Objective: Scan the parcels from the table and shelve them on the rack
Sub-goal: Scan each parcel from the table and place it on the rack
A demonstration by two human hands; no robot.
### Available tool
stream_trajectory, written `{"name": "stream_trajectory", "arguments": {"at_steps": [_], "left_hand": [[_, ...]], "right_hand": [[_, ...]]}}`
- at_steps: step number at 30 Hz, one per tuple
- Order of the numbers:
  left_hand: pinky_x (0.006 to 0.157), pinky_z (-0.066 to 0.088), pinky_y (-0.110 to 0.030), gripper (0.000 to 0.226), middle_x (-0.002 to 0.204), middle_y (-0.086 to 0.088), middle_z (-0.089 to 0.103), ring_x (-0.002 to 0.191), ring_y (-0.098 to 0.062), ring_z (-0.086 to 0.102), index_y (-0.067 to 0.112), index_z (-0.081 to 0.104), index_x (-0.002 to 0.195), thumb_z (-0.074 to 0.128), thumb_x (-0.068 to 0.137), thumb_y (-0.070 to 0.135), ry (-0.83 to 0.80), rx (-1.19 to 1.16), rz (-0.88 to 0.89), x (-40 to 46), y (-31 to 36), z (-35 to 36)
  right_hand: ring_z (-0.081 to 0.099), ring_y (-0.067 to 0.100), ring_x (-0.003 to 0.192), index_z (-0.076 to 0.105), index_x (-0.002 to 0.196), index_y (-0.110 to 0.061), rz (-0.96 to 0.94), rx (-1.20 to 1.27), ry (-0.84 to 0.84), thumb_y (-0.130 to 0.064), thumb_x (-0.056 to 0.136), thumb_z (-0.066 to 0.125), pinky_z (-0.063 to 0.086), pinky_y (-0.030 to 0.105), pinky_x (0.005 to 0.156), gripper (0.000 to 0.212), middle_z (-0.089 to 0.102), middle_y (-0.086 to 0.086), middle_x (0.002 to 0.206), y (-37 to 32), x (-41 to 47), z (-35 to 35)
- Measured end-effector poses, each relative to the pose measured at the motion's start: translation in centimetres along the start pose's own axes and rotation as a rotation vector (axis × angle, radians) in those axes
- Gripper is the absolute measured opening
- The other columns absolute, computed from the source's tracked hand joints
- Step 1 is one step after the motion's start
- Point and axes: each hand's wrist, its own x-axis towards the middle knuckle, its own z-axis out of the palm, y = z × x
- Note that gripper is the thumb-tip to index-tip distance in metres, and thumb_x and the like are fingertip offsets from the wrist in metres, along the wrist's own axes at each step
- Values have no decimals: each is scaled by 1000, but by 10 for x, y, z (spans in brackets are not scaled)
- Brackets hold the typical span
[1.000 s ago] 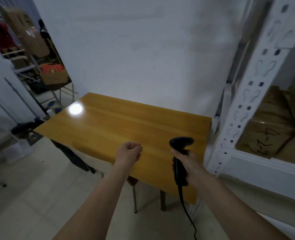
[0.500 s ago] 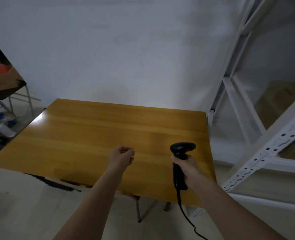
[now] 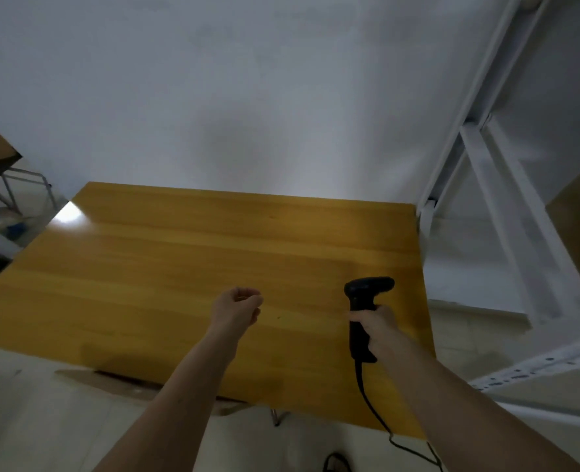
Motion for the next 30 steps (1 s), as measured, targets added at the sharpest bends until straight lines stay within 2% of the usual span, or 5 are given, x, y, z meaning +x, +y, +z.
{"name": "stream_trajectory", "arguments": {"at_steps": [4, 11, 19, 25, 30], "left_hand": [[79, 48, -35, 9, 91, -7, 57, 82, -22, 55, 14, 59, 90, 61, 94, 6, 9, 93, -2, 18, -5, 14], [81, 49, -37, 15, 90, -6, 58, 80, -20, 55, 13, 60, 94, 59, 90, -2, -22, 193, -24, 48, -9, 41], [84, 51, -40, 16, 85, -5, 58, 80, -20, 55, 11, 61, 91, 58, 89, -5, -90, 230, -32, 64, -16, 59], [82, 50, -37, 14, 86, -5, 58, 79, -19, 55, 9, 61, 93, 58, 90, -5, -126, 244, -31, 72, -17, 59], [82, 51, -39, 14, 89, -6, 58, 83, -21, 56, 13, 61, 89, 60, 91, 0, -154, 247, -32, 75, -20, 58]], "right_hand": [[53, 30, 86, 53, 114, -3, 36, -7, 45, -4, 85, 71, 44, 40, 73, 34, 57, 15, 103, -8, 23, 1], [52, 29, 82, 46, 126, -3, 75, -74, 118, -6, 88, 68, 43, 38, 72, 44, 50, 10, 93, -3, 59, -6], [51, 37, 114, 34, 143, -8, 150, -141, 209, -8, 86, 72, 45, 43, 78, 69, 46, 17, 137, 25, 88, -7], [52, 37, 115, 40, 137, -12, 142, -291, 257, -28, 72, 85, 50, 52, 93, 81, 52, 16, 129, 37, 100, -6], [51, 36, 113, 45, 128, -13, 170, -273, 282, -25, 69, 85, 50, 53, 91, 72, 52, 15, 125, 40, 105, -4]]}}
